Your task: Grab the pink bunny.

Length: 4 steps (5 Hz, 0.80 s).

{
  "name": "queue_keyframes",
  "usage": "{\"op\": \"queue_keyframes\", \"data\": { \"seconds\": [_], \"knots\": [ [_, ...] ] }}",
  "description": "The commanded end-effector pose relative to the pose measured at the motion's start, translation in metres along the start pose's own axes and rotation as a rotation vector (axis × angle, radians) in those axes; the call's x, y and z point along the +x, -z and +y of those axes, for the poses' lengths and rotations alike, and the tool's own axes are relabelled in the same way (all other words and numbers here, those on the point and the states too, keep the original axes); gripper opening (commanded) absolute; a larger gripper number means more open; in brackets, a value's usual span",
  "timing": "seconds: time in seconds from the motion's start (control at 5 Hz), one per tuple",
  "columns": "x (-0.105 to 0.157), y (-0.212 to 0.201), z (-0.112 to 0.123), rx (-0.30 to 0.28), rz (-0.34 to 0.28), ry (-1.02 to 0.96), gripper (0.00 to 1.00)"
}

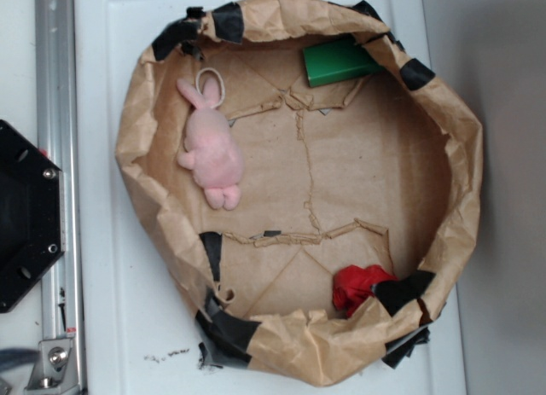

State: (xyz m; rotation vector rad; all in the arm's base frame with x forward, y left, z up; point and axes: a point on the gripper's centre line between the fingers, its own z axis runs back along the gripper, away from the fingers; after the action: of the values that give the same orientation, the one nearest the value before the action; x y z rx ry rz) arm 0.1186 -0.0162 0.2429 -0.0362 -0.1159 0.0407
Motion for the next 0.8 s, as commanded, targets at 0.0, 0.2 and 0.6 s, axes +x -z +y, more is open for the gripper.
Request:
{"op": "queue_keyframes", "data": {
  "seconds": [0.0,0.2,0.6],
  "knots": [
    [0.000,0.000,0.000,0.000,0.000,0.000,1.00],
    [0.048,0.025,0.013,0.029,0.037,0.083,1.00],
    [0.130,0.126,0.023,0.037,0.221,0.273,1.00]
  ]
}}
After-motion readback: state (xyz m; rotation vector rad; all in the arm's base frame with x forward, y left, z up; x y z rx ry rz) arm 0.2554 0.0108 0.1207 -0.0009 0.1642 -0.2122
